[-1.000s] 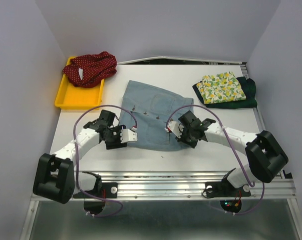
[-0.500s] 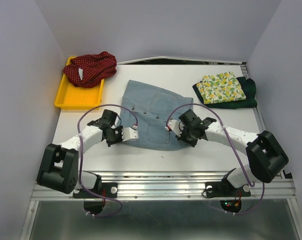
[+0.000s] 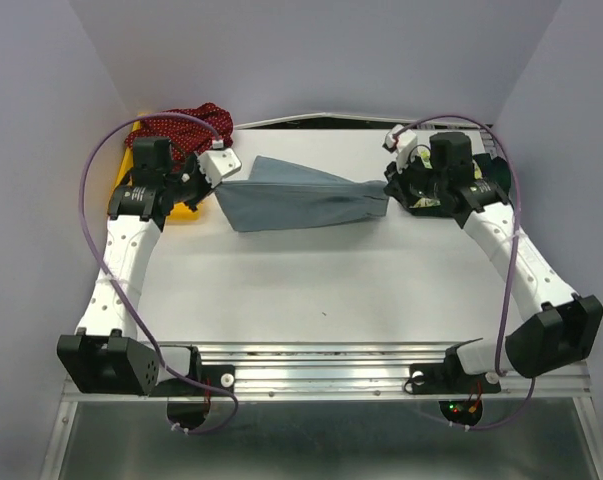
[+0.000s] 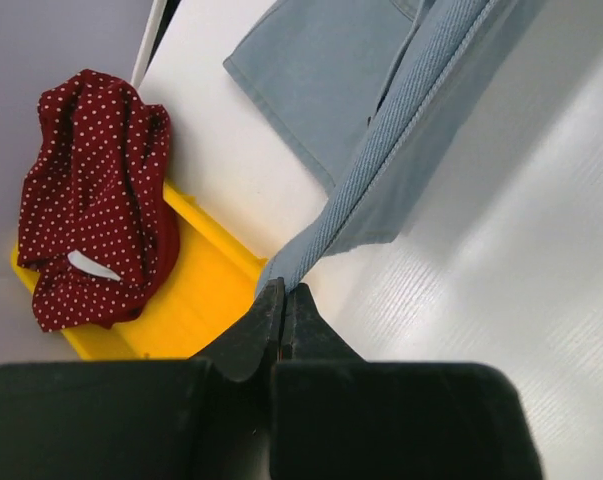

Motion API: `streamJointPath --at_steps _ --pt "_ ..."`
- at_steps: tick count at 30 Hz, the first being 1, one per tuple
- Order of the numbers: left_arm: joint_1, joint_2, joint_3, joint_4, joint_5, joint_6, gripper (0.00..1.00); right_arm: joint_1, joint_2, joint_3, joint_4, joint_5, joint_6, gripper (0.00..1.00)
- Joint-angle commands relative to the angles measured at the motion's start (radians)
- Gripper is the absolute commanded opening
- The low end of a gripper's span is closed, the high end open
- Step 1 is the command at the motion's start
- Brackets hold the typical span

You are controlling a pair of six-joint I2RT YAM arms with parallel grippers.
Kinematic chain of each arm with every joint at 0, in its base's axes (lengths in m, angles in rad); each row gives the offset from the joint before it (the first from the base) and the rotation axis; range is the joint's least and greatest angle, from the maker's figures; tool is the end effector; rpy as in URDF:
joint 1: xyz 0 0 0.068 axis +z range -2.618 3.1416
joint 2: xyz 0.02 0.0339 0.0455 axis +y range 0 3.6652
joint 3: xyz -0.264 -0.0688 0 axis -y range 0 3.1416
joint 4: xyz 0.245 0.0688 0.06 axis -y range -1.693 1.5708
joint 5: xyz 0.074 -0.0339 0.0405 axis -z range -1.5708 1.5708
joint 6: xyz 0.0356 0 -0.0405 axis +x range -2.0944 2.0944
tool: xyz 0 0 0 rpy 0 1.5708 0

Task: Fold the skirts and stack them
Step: Fold the skirt

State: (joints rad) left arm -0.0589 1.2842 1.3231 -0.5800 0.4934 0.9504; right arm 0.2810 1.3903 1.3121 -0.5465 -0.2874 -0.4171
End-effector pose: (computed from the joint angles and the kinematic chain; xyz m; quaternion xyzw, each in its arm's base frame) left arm 0.2767 -0.0332 0.3819 0.5133 0.6807 0.0141 0.5225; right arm 0.2943 0.0955 0.3506 -0.3626 0.8056 0.0965 0.4585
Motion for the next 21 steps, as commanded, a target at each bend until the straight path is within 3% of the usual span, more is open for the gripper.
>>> streamJointPath --at_steps 1,5,10,16,21 --pt "0.025 -0.093 0.083 -0.118 -0.061 -0.053 0.0 -0.017 -0.089 0.101 -0.111 -0.11 0.096 0.01" --pt "0.025 -0.189 0.076 -0.083 -0.102 -0.114 0.0 -0.017 -0.1 0.182 -0.113 -0.073 0.127 0.01" --pt "0.025 -0.158 0.106 0.069 -0.164 -0.206 0.0 -0.017 -0.022 0.277 -0.002 -0.003 0.161 0.01" --pt "0.025 0.045 0.243 0.244 -0.196 -0.283 0.0 -0.017 0.142 0.384 0.178 0.091 0.163 0.01" --pt "0.025 0.32 0.518 0.339 -0.231 -0.351 0.0 -0.026 0.286 0.51 0.342 0.155 0.181 0.01"
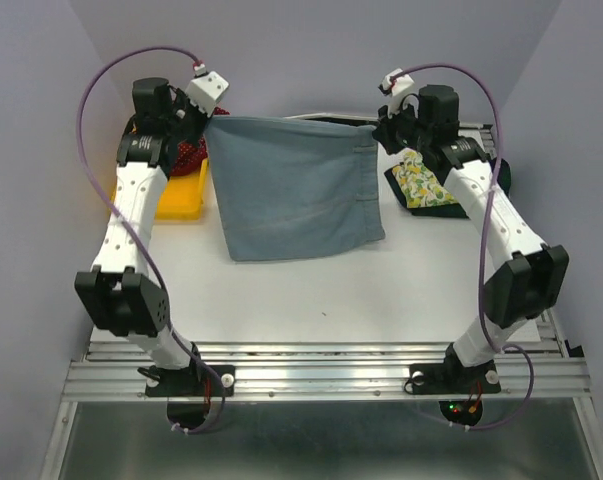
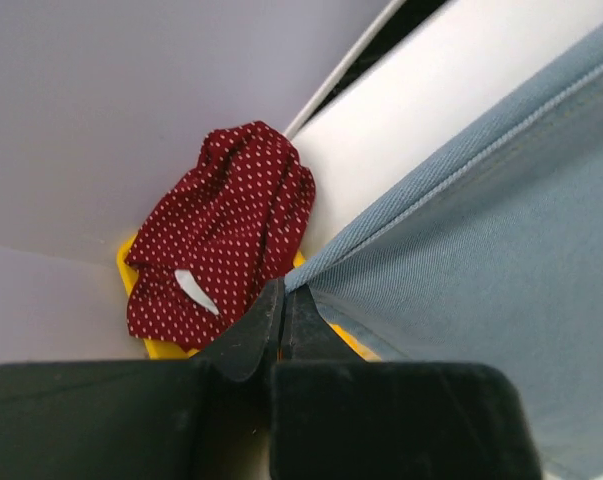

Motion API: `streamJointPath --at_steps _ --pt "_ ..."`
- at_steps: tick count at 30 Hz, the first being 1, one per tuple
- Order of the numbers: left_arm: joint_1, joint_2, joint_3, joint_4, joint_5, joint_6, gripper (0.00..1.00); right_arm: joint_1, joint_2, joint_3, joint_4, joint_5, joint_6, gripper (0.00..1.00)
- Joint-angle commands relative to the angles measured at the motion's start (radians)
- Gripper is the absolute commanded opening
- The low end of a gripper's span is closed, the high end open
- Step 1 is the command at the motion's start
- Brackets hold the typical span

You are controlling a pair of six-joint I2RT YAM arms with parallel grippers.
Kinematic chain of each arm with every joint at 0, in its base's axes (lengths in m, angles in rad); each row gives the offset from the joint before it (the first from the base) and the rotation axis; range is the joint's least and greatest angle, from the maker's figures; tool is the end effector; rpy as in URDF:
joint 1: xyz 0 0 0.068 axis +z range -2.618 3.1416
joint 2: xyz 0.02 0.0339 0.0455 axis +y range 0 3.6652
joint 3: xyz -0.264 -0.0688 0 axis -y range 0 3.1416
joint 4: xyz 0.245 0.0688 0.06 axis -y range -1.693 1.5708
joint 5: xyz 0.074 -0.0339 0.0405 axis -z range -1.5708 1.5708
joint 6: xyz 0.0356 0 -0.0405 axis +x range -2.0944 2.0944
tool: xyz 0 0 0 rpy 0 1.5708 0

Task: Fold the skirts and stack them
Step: Fold the skirt

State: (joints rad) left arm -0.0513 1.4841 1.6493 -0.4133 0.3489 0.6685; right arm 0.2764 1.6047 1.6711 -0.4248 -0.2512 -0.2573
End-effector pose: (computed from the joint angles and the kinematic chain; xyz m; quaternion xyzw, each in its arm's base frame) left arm 0.3320 -0.0292 0.4496 0.3735 0.6899 0.0532 0.6179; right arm 0.3545 0.1098 0.4154 -0.2838 0.7677 0.1083 0.5642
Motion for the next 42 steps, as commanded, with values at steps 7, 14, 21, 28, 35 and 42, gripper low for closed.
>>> streamJointPath --at_steps 7,14,21,28,35,42 --pt "0.019 0.413 0.705 0.191 -0.168 -0.102 0.0 -0.075 0.294 0.502 0.331 0.182 0.064 0.01" --pt "0.019 0.236 0.517 0.289 -0.137 -0.009 0.0 -0.086 0.233 0.409 0.356 0.087 0.046 0.01" --pt "0.001 -0.082 -0.235 0.366 -0.014 0.154 0.0 -0.086 0.014 -0.11 0.452 -0.083 -0.048 0.01" --pt "-0.019 -0.35 -0.744 0.079 0.104 0.397 0.0 -0.086 -0.144 -0.576 0.281 -0.244 -0.232 0.01" --pt "-0.053 -0.674 -0.968 -0.208 0.121 0.536 0.0 -0.075 -0.373 -0.818 0.071 -0.358 -0.413 0.01" --pt "-0.055 -0.855 -0.93 -0.364 0.13 0.468 0.0 -0.066 -0.613 -0.951 -0.192 -0.456 -0.628 0.01"
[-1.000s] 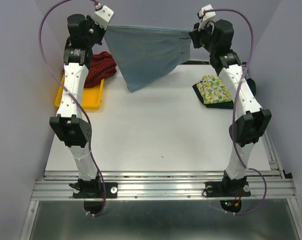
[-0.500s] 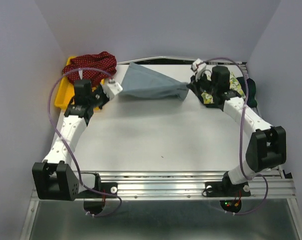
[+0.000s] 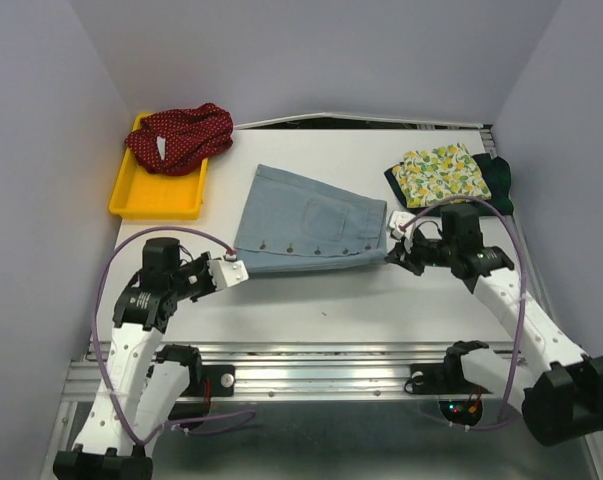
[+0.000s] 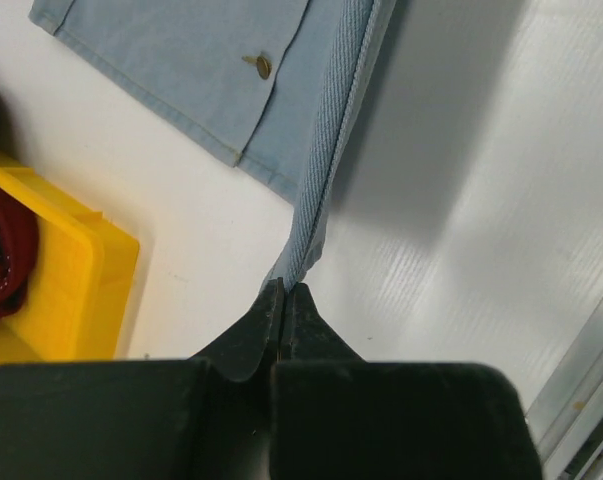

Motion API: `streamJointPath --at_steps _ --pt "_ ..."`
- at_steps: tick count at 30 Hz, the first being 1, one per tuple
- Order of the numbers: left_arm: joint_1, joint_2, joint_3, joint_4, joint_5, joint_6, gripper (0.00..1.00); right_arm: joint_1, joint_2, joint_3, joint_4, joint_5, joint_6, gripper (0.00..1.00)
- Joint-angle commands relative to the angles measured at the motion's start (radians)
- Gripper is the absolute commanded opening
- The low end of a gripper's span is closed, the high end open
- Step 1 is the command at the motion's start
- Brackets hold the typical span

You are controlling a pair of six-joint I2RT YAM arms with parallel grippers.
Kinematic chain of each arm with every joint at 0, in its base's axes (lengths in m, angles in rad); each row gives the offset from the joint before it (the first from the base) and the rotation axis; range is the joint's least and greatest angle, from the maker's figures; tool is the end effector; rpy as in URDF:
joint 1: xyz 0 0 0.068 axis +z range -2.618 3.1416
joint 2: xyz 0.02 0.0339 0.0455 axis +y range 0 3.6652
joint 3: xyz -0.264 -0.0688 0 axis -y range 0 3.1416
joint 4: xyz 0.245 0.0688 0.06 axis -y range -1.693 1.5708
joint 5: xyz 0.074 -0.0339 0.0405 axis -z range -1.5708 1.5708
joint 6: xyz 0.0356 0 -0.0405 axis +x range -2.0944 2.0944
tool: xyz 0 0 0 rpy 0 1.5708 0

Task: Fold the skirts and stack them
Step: Fold the skirt

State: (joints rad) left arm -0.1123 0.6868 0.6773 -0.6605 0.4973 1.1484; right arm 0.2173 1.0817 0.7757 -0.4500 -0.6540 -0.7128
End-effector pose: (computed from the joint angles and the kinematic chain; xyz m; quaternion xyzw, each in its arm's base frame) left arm 0.1411 -0.0330 0.2732 0.6009 0.6417 0.0165 0.4763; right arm 0.2122 0.0690 0.2598 -0.5037 0.7201 0.1939 0.4361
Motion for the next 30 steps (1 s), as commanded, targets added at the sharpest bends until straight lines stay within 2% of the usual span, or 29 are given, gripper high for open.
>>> streamJointPath --at_steps 1,6,10,13,17,21,30 --pt "0.006 -0.073 0.05 -0.137 -0.003 -0.024 0.0 -0.007 -0.117 -0.067 -0.203 -0.058 -0.184 0.01" --pt "0.006 -0.17 0.113 -0.2 -0.012 -0.024 0.0 -0.007 -0.272 -0.101 -0.282 -0.087 -0.183 0.01" --pt "0.005 -0.168 0.168 -0.153 -0.032 -0.073 0.0 -0.007 -0.284 -0.102 -0.257 -0.069 -0.025 0.01" --pt "0.006 -0.04 0.226 -0.062 -0.032 -0.154 0.0 -0.007 -0.217 -0.087 -0.161 -0.023 0.122 0.01" --pt "0.006 0.147 0.32 0.108 -0.06 -0.231 0.0 -0.007 -0.062 0.006 -0.138 0.036 0.211 0.01" --pt "0.005 0.337 0.424 0.215 -0.071 -0.285 0.0 -0.007 0.073 0.092 -0.139 0.047 0.236 0.01" --pt "-0.009 0.752 0.72 0.295 -0.092 -0.358 0.0 -0.036 0.299 0.255 -0.16 0.057 0.199 0.01"
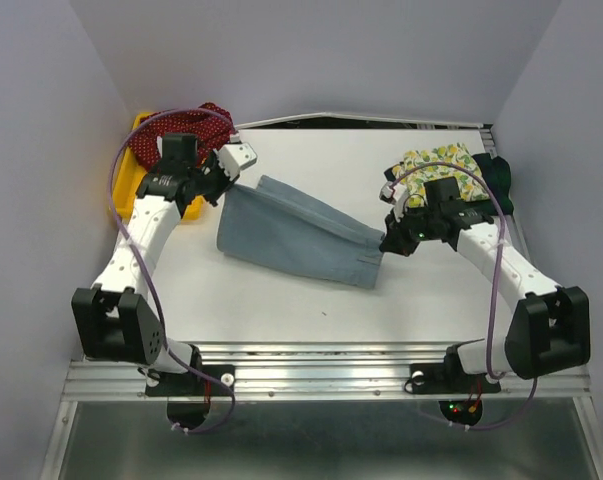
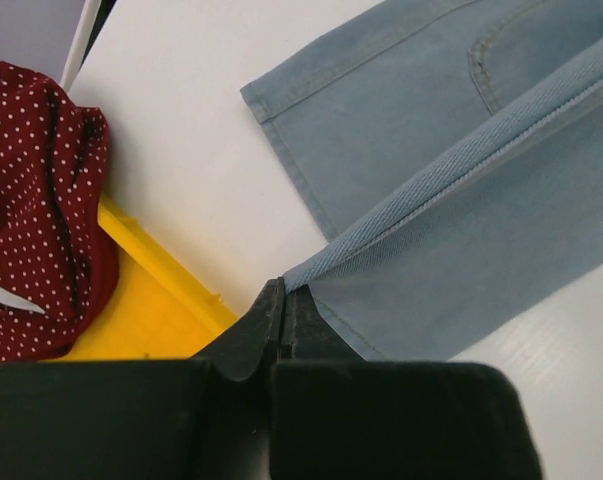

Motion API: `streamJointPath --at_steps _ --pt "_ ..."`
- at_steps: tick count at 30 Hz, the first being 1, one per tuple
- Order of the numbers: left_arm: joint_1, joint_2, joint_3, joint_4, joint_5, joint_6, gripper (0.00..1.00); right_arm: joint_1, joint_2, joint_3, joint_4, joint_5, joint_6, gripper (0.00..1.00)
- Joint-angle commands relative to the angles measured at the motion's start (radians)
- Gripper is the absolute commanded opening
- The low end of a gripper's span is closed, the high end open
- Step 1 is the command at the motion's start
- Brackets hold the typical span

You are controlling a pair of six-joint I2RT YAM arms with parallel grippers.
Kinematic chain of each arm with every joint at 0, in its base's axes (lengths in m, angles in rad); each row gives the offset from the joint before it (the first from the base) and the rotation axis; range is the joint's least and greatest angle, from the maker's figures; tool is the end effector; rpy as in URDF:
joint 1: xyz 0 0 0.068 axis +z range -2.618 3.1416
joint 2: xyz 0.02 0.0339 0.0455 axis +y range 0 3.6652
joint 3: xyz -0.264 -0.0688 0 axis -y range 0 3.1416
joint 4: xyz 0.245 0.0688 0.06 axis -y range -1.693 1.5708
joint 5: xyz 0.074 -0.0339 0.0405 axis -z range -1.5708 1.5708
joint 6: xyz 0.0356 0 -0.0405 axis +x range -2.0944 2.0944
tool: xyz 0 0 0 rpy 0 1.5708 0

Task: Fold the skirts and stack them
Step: Fold the skirt

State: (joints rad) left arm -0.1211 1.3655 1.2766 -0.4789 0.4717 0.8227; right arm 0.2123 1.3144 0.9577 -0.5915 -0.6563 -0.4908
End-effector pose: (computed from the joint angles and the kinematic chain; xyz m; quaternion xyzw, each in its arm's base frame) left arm 0.3005 -0.0529 0.3531 0.4876 0.7083 -0.0318 0.5094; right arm 0.2527 0.0767 0.2565 -0.4030 0.8120 0.2636 0.3297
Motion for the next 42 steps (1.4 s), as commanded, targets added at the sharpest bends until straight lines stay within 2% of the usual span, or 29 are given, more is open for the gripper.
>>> streamJointPath --at_steps 1,10,12,13,14,15,16,17,18,19,20,21,24,27,29,32,36,42 --pt "-0.002 0.102 0.138 0.118 -0.076 -0.037 0.0 -0.031 0.091 0.088 -0.025 0.06 -0.034 0.01" --pt "-0.038 0.469 0.387 0.184 -0.127 -0.088 0.0 -0.129 0.448 0.35 -0.129 0.029 -0.088 0.01" --pt "-0.049 0.568 0.432 0.201 -0.136 -0.108 0.04 -0.129 0.532 0.381 -0.143 0.029 -0.083 0.03" --pt "-0.052 0.602 0.478 0.206 -0.148 -0.123 0.13 -0.129 0.555 0.406 -0.151 0.033 -0.081 0.13" --pt "-0.057 0.662 0.503 0.206 -0.153 -0.128 0.19 -0.139 0.572 0.414 -0.154 0.035 -0.083 0.21" --pt "-0.063 0.685 0.536 0.203 -0.157 -0.131 0.29 -0.139 0.594 0.426 -0.166 0.04 -0.091 0.3" --pt "-0.064 0.704 0.55 0.203 -0.162 -0.132 0.35 -0.139 0.598 0.426 -0.171 0.037 -0.088 0.4" --pt "-0.066 0.725 0.561 0.2 -0.175 -0.138 0.39 -0.139 0.6 0.437 -0.174 0.037 -0.085 0.57" --pt "-0.068 0.728 0.569 0.189 -0.179 -0.14 0.45 -0.139 0.597 0.441 -0.18 0.037 -0.08 0.61" --pt "-0.066 0.724 0.576 0.178 -0.182 -0.14 0.56 -0.139 0.589 0.447 -0.186 0.041 -0.071 0.65" --pt "-0.066 0.713 0.569 0.175 -0.189 -0.142 0.65 -0.139 0.583 0.457 -0.186 0.044 -0.065 0.85" --pt "-0.066 0.675 0.555 0.178 -0.194 -0.149 0.73 -0.139 0.576 0.463 -0.188 0.053 -0.054 0.87" --pt "-0.066 0.547 0.457 0.187 -0.202 -0.163 0.76 -0.139 0.543 0.489 -0.18 0.061 -0.014 0.87" --pt "-0.068 0.399 0.313 0.177 -0.193 -0.175 0.76 -0.139 0.519 0.506 -0.151 0.054 0.053 0.79" --pt "-0.074 0.322 0.222 0.132 -0.17 -0.162 0.73 -0.139 0.51 0.513 -0.133 0.031 0.095 0.73" --pt "-0.074 0.256 0.091 0.066 -0.136 -0.158 0.68 -0.139 0.519 0.512 -0.096 0.014 0.155 0.71" --pt "-0.08 0.218 -0.078 0.068 -0.113 -0.171 0.63 -0.128 0.54 0.51 -0.038 0.007 0.228 0.72" --pt "-0.101 0.271 -0.102 0.086 -0.108 -0.235 0.62 -0.11 0.608 0.495 -0.044 -0.043 0.301 0.66"
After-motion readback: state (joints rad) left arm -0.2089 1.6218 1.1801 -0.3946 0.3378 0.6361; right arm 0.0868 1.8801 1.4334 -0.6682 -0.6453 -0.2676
